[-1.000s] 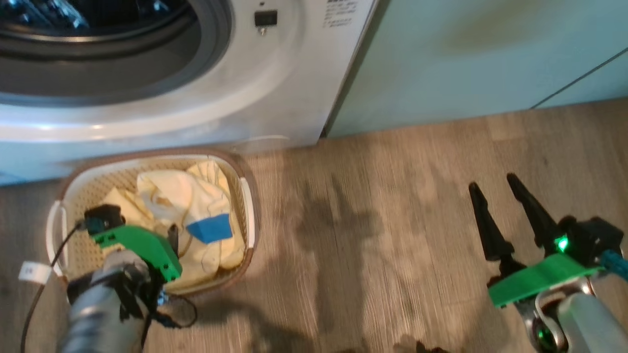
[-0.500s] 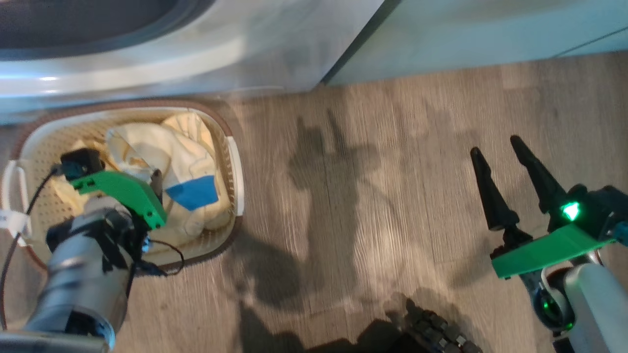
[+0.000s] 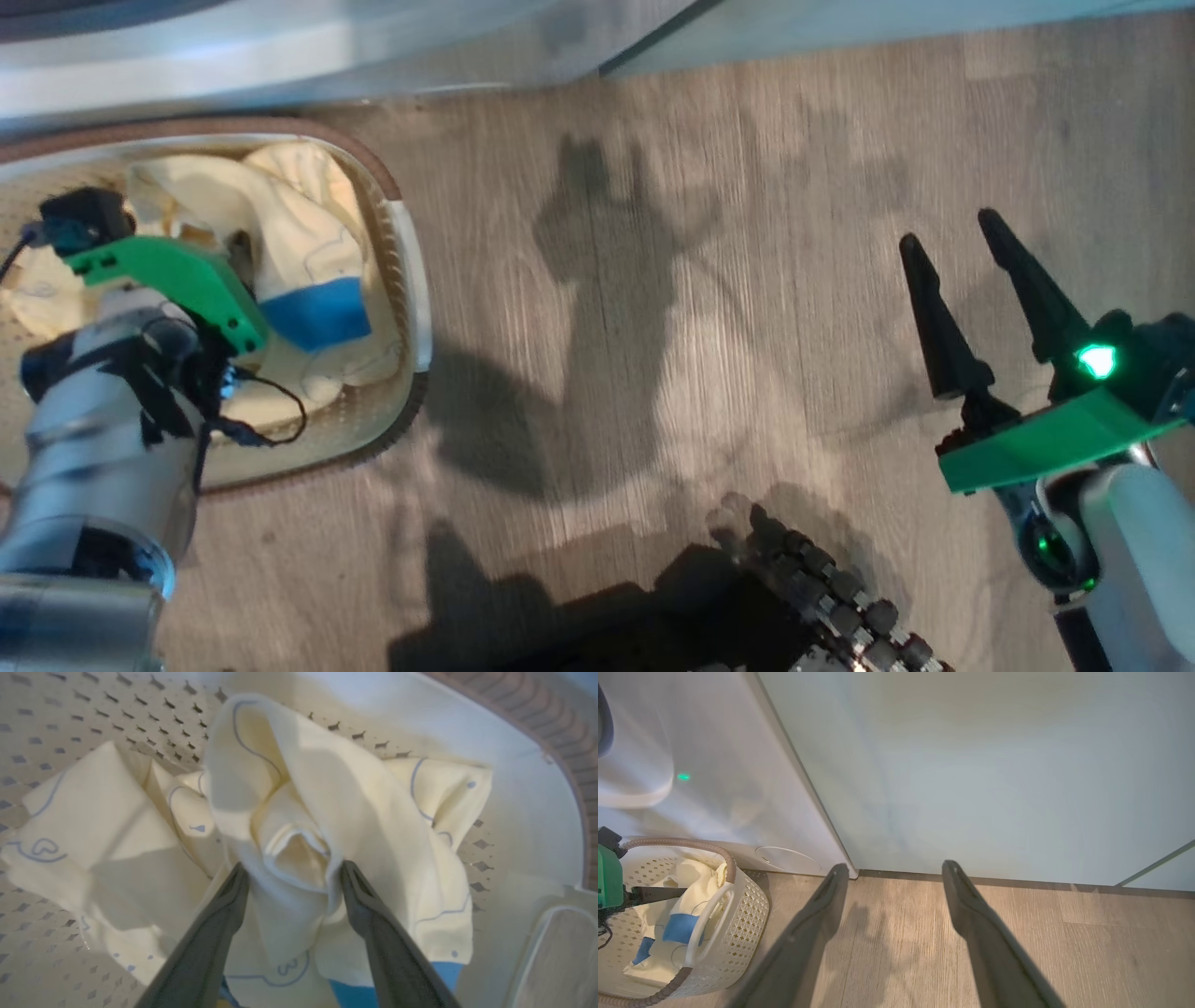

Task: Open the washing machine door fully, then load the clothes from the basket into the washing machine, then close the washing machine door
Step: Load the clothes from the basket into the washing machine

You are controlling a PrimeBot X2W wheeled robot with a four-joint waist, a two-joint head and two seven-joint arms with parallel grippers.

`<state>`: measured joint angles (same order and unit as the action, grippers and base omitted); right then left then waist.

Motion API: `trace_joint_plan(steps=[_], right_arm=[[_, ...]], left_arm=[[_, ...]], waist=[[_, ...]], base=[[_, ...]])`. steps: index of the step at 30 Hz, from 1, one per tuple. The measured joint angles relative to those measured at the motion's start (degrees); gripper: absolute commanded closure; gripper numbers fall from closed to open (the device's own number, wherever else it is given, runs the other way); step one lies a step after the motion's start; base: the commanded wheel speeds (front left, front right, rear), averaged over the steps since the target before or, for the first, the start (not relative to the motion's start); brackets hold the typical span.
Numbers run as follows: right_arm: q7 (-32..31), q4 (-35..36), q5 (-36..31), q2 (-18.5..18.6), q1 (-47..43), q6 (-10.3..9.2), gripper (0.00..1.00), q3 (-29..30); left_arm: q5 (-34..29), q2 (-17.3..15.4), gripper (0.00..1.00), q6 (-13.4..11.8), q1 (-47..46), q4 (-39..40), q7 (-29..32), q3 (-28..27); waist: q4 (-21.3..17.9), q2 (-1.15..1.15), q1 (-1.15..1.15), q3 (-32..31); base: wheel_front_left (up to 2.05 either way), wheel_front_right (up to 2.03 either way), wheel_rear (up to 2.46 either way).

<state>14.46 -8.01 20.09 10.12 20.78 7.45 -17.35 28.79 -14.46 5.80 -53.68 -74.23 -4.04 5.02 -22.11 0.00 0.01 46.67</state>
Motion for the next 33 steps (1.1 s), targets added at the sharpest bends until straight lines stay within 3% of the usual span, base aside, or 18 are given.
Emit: trace_joint_plan(steps=[4,5,7,8,18,33], right_arm=[[0.00,0.09,-0.01,-0.19,0.27,0.00,0.00,0.08],[0.00,0.09,-0.02,-0.23,0.27,0.00,0.00,0.10],[0.00,0.09,-0.18,-0.32,0.29,0.00,0.00,0.24],[0.00,0.08,-0.36,-0.37,0.32,0.00,0.00,0.40],[0.00,-0.59,-0.44,-1.51,0.71,0.00,0.00,0.92],[0.00,-3.26,-0.33,-0.98,-5.83,0.00,0.00,1.35]], left_arm=[[-0.05,-0.41,0.00,-0.27,-0.98,0.00,0.51,0.54],[-0.05,-0.46,0.12,-0.44,-1.22,0.00,0.68,0.64],[-0.08,-0.53,0.84,-0.44,-1.63,-0.01,1.58,0.82],[-0.24,-0.54,1.00,-0.51,-1.72,0.00,1.58,0.94],[-0.53,-0.44,1.00,-0.48,-0.31,0.02,0.24,2.12],[0.31,5.09,1.00,0.68,11.88,-0.12,-6.92,3.22]], waist=[[-0.72,0.00,-0.01,1.32],[-0.94,0.00,-0.01,1.68],[-1.33,0.00,-0.01,2.21],[-1.48,0.00,-0.01,2.38],[-1.39,0.00,0.00,0.06],[1.63,0.01,-0.02,-15.66]], base=[[0.00,0.00,0.00],[0.00,0.00,0.00],[0.00,0.00,0.00],[0.00,0.00,0.00],[0.00,0.00,0.00],[0.00,0.00,0.00]])
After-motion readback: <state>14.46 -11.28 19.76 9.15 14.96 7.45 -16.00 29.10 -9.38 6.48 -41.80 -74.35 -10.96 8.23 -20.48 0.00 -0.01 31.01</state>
